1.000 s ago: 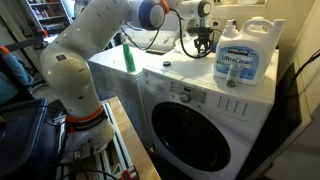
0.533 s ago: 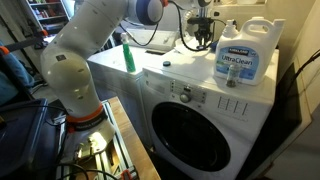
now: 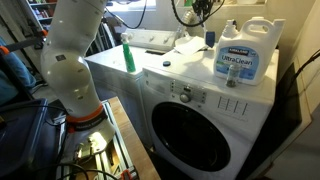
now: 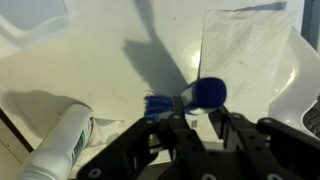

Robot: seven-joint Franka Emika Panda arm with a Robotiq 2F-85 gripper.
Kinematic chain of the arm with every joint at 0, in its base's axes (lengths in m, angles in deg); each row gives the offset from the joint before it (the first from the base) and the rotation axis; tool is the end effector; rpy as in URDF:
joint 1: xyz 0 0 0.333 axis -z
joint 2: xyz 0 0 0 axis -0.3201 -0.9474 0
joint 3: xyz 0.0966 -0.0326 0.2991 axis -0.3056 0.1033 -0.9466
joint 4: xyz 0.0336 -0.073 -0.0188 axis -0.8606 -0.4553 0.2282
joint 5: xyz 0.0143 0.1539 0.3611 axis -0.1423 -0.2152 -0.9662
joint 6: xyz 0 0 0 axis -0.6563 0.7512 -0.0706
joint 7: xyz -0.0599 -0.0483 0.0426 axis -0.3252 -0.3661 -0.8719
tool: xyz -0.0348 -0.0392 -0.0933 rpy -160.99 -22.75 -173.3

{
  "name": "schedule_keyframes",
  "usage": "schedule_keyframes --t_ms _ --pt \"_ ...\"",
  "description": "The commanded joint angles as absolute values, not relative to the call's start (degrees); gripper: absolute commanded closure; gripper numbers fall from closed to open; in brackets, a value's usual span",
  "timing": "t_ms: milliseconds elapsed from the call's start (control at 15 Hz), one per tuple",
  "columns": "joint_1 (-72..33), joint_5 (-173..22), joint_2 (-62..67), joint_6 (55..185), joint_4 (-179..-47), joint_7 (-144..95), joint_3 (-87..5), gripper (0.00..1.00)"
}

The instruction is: Move the brush from the right machine to the left one

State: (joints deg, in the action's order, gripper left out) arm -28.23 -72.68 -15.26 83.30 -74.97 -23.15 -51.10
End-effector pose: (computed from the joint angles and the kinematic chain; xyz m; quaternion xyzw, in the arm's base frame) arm 0.7129 0.1631 0.5521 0.9937 0.0714 0.0863 0.0017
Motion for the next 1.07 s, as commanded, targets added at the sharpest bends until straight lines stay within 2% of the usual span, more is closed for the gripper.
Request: schedule_keyframes --t_ms 0,1000 --pt "-27.4 -74.1 -5.9 85.3 -86.9 -21.6 -51.6 0.89" --pt "-31.0 -75.7 20.1 96.9 -116.3 -22.8 -56.9 0.89"
